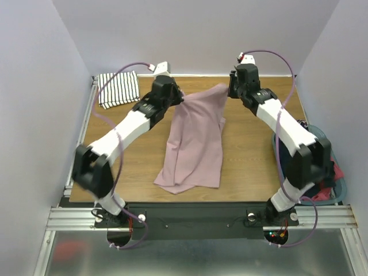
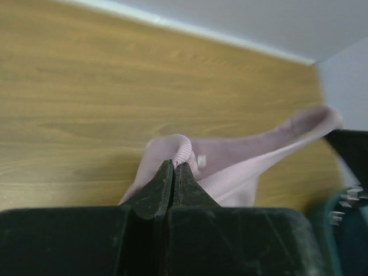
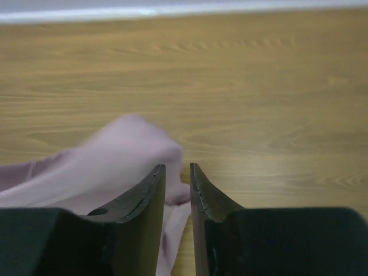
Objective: Fold and stack the tank tops
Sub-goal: Flatten the tank top out
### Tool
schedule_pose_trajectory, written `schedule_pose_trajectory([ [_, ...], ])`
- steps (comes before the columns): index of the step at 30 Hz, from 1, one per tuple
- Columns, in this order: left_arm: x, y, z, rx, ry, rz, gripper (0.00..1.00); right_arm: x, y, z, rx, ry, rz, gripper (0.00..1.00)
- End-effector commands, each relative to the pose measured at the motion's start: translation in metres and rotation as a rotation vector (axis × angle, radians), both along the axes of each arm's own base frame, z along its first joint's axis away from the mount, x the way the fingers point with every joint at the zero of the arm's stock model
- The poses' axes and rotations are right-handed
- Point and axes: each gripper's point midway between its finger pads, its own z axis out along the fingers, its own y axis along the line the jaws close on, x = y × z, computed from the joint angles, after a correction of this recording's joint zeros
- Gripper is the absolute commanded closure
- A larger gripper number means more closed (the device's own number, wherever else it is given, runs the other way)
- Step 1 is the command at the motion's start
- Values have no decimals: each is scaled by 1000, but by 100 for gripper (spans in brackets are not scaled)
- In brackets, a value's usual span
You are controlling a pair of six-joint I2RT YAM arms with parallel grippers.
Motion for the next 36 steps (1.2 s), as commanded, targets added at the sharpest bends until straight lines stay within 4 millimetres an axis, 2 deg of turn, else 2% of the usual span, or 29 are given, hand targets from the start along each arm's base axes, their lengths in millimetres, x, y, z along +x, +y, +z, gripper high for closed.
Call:
schedule_pose_trajectory([
  [1, 59, -10, -27, -24, 15, 6, 96, 41, -13, -24, 127, 61, -54, 60],
  [2, 71, -10, -16, -24, -3, -7, 85, 44, -14, -35, 130, 92, -65, 47],
  [3, 77, -10, -23, -13, 13, -9, 76, 45, -13, -42, 140, 116, -76, 40],
  [4, 80, -6, -17, -1, 1, -1, 68, 38, -12, -51, 148, 147, -65, 32],
  [5, 79, -2, -13, 2, -12, 12, 55, 32, -12, -54, 154, 156, -64, 29],
  [6, 72, 4, 2, -6, -43, 23, 51, 24, -15, -62, 150, 174, -75, 28],
  [8, 62, 13, -2, 1, -30, 37, 45, -7, -25, -87, 157, 235, -97, 28],
  [9, 51, 19, 10, -18, -39, 50, 45, -22, -25, -95, 188, 261, -99, 31],
  [10, 45, 26, 6, -21, -25, 72, 45, -39, -24, -90, 218, 252, -79, 34],
  [11, 33, 35, -24, 3, 40, 94, 45, -67, -26, -130, 215, 330, -73, 40],
  [12, 19, 43, -18, -46, 47, 126, 45, -83, -24, -139, 241, 346, -74, 43],
  [13, 9, 49, -29, -58, 70, 143, 45, -101, -23, -155, 253, 374, -67, 47],
  [14, -7, 61, -70, -30, 136, 169, 45, -115, -16, -141, 304, 323, -28, 53],
  [15, -24, 69, -63, -94, 126, 191, 45, -141, -17, -173, 315, 396, -33, 55],
  [16, -36, 77, -73, -107, 142, 218, 45, -153, -12, -175, 338, 393, -11, 55],
  [17, -57, 87, -116, -91, 215, 236, 45, -167, -1, -176, 347, 400, 28, 55],
  [18, -71, 92, -127, -105, 235, 240, 44, -179, 2, -169, 367, 372, 48, 56],
  [19, -94, 99, -147, -135, 267, 239, 44, -194, 5, -182, 381, 404, 52, 56],
  [20, -103, 101, -155, -141, 279, 233, 43, -207, 16, -185, 386, 421, 95, 56],
  [21, -113, 104, -153, -161, 266, 230, 39, -215, 20, -183, 416, 420, 104, 56],
  [22, -126, 115, -177, -132, 320, 265, 39, -229, 27, -194, 406, 451, 128, 56],
  [25, -141, 127, -195, -99, 362, 297, 42, -243, 33, -210, 391, 490, 124, 56],
  [27, -151, 127, -214, -69, 422, 292, 45, -249, 36, -221, 368, 503, 123, 56],
  [32, -168, 126, -248, -27, 527, 284, 45, -242, 35, -236, 338, 499, 76, 55],
  [34, -173, 121, -254, -22, 549, 261, 45, -237, 34, -238, 322, 494, 54, 55],
  [35, -174, 119, -256, -20, 557, 250, 46, -235, 32, -244, 300, 503, 37, 58],
  [36, -177, 115, -258, -10, 563, 233, 46, -230, 35, -240, 299, 495, 37, 61],
])
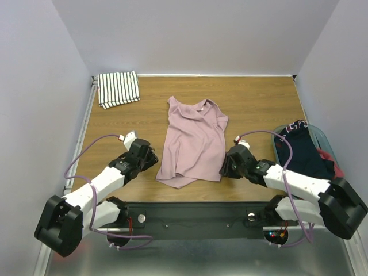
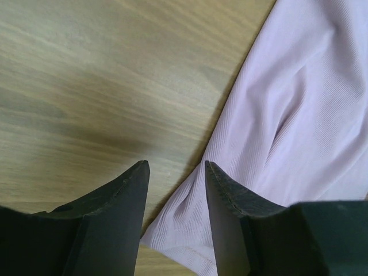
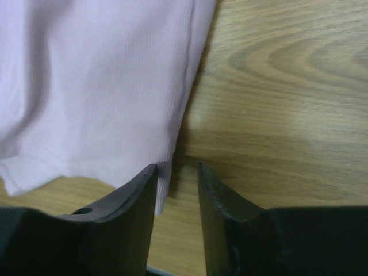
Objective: Fold and stack the tank tops
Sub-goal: Flatten the tank top out
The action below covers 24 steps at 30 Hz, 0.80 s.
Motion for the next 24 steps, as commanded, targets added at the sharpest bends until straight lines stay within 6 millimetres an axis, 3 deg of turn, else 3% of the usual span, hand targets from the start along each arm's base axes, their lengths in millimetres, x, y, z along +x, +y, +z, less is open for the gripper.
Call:
schedule_pose_trajectory([
  [1, -11, -9, -13, 1, 39, -32, 46, 29, 9, 14, 0, -85, -56, 64],
  [5, -20, -14, -21, 6, 73, -66, 50, 45, 11, 13, -56, -108, -66, 84],
  [10, -27, -13, -25, 53, 117, -78, 50, 69, 12, 22, -116, -152, -75, 100],
  [14, -30, -18, -29, 73, 144, -120, 51, 107, -21, 31, -142, -165, -175, 100],
  [17, -34, -22, -33, 94, 169, -152, 51, 126, -34, 38, -141, -169, -197, 100],
  [24, -50, -31, -38, 106, 209, -241, 52, 139, -25, 50, -110, -182, -171, 100],
])
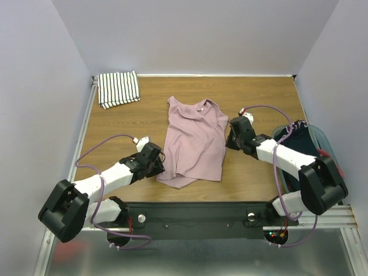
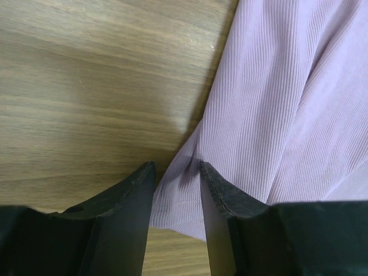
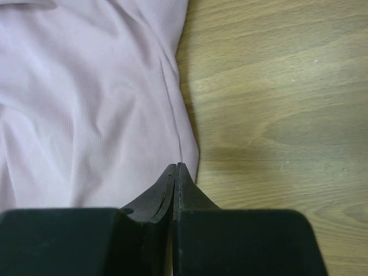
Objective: Fold and stack the tank tops
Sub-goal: Flatten the tank top out
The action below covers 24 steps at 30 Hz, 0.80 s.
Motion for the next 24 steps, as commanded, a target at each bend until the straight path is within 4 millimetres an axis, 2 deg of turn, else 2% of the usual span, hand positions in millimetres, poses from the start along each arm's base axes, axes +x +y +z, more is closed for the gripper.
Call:
schedule_pose_trajectory([
  [1, -14, 2, -3, 31, 51, -51, 52, 12, 10, 16, 19, -51, 39, 100],
  [4, -22, -2, -3, 28, 71, -53, 53, 6, 12, 15, 38, -45, 54, 100],
  [10, -26, 11, -6, 129, 151, -7, 56, -12, 21, 17, 105, -26, 109, 100],
  [16, -32, 14, -4, 147, 202, 17, 56, -26, 17, 13, 122, -15, 116, 100],
  [24, -45, 17, -1, 123, 236, 48, 54, -34, 15, 9, 129, -6, 126, 100],
])
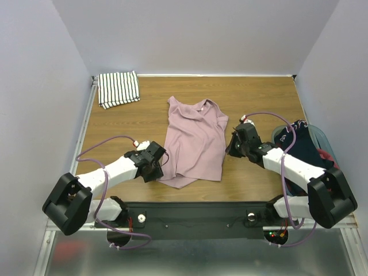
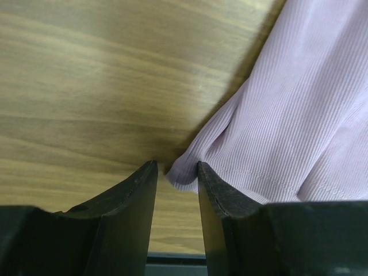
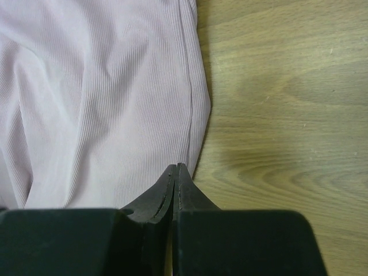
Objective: Fold and stack the tank tops
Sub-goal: Flatten the tank top out
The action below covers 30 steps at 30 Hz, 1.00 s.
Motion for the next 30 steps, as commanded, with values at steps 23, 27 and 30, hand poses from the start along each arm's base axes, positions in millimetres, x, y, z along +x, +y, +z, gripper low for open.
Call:
schedule_pose_trajectory([
  [23, 52, -16, 75, -85, -202, 21, 100, -53, 34, -23, 107, 62, 136, 68],
  [27, 64, -7, 92, -74, -242, 34, 100, -34, 23, -21, 54, 14, 37, 62],
  [30, 68, -1, 98, -69, -258, 42, 100, -21, 19, -16, 28, -17, -7, 61],
])
